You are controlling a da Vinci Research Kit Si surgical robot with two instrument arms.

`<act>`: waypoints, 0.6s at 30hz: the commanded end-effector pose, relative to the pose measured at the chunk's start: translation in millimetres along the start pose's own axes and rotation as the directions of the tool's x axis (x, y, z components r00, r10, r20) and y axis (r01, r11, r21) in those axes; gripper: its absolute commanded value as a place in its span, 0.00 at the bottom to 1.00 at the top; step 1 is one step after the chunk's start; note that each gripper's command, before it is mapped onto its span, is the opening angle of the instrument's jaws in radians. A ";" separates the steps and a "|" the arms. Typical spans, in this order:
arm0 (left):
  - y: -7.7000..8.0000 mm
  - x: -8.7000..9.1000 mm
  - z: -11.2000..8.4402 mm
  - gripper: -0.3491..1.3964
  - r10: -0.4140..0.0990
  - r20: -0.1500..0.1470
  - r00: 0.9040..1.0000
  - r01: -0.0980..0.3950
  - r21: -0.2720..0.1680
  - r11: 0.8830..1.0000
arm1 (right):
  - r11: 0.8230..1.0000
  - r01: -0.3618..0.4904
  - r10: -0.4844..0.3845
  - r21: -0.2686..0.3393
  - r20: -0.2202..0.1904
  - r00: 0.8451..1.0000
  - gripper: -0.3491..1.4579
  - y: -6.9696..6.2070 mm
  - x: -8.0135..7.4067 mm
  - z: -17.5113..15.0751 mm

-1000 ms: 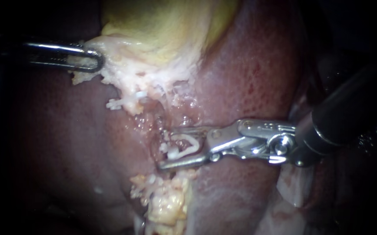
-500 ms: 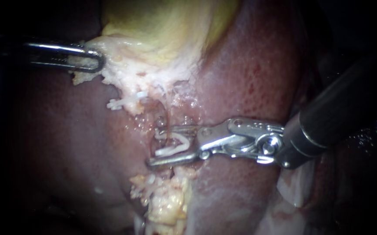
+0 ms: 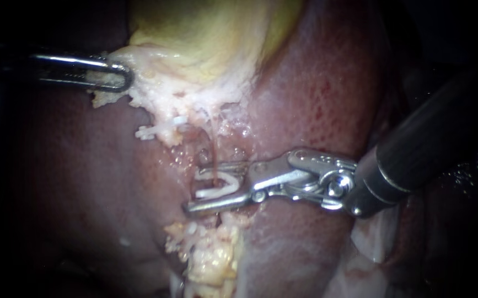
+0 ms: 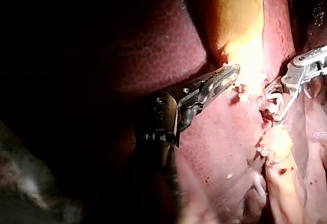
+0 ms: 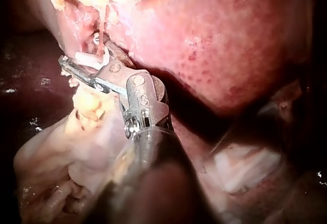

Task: Clipping second clip right tube

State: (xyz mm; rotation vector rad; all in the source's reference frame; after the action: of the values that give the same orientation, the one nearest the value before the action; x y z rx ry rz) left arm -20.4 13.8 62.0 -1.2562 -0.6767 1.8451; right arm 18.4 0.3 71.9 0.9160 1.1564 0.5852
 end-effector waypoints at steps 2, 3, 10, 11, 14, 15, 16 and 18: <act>0.0 0.0 0.0 0.00 0.000 0.000 1.000 0.000 0.000 1.000 | 0.999 -0.034 0.034 0.002 0.002 0.999 0.47 0.1 0.1 -0.3; 0.0 0.0 0.0 0.00 0.000 0.000 1.000 0.000 0.000 1.000 | 0.999 -0.052 0.052 0.002 0.002 0.999 0.47 0.2 0.1 -0.4; 0.0 0.0 0.0 0.00 0.000 0.000 1.000 0.000 0.000 1.000 | 0.989 -0.145 0.145 0.024 -0.023 0.989 0.47 0.4 0.2 -1.0; 0.0 0.0 0.0 0.00 0.000 0.000 1.000 0.000 0.000 1.000 | 0.987 -0.157 0.157 0.029 -0.027 0.987 0.47 0.4 0.2 -1.1; 0.0 0.0 0.0 0.00 0.000 0.001 1.000 0.000 -0.003 1.000 | 0.983 -0.181 0.183 0.038 -0.036 0.983 0.47 0.5 0.6 -1.4; 0.0 0.0 0.0 0.00 0.000 0.001 1.000 0.000 -0.003 1.000 | 0.981 -0.187 0.189 0.043 -0.040 0.981 0.47 0.5 0.7 -1.5; 0.0 0.0 0.0 0.00 0.000 0.001 1.000 0.000 -0.003 1.000 | 0.980 -0.193 0.195 0.049 -0.047 0.980 0.47 0.6 0.9 -1.6; 0.0 -0.1 0.0 0.00 0.000 0.001 1.000 0.000 -0.003 1.000 | 0.977 -0.205 0.208 0.056 -0.053 0.977 0.47 0.6 1.0 -1.6</act>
State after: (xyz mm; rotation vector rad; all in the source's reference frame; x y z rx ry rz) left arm -20.4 13.7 62.0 -1.2570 -0.6790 1.8455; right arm 17.2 1.9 71.7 1.0788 1.1432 0.7593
